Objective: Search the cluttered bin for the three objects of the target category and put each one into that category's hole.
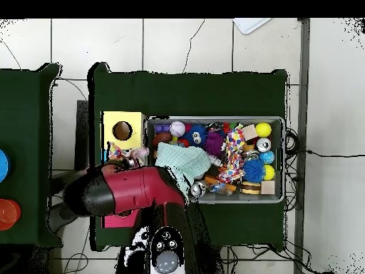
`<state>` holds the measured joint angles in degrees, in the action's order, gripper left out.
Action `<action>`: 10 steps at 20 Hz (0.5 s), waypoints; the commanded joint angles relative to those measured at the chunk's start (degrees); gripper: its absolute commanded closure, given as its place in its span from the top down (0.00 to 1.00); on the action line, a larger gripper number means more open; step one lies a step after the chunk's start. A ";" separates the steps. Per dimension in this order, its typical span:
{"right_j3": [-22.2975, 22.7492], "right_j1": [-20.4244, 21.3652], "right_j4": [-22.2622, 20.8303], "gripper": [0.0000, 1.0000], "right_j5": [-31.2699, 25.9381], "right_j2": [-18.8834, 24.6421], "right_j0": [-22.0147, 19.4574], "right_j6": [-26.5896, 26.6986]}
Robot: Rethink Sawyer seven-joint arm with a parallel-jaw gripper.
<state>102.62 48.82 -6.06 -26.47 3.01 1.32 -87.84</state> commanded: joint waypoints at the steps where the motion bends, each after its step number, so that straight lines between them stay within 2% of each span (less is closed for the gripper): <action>1: -8.20 -5.44 3.85 0.00 -2.43 -3.80 1.10 -17.36; 10: -15.23 -11.99 7.70 0.00 1.19 -9.64 6.77 -20.37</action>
<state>93.89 42.35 -1.82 -26.39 -3.25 6.74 -88.82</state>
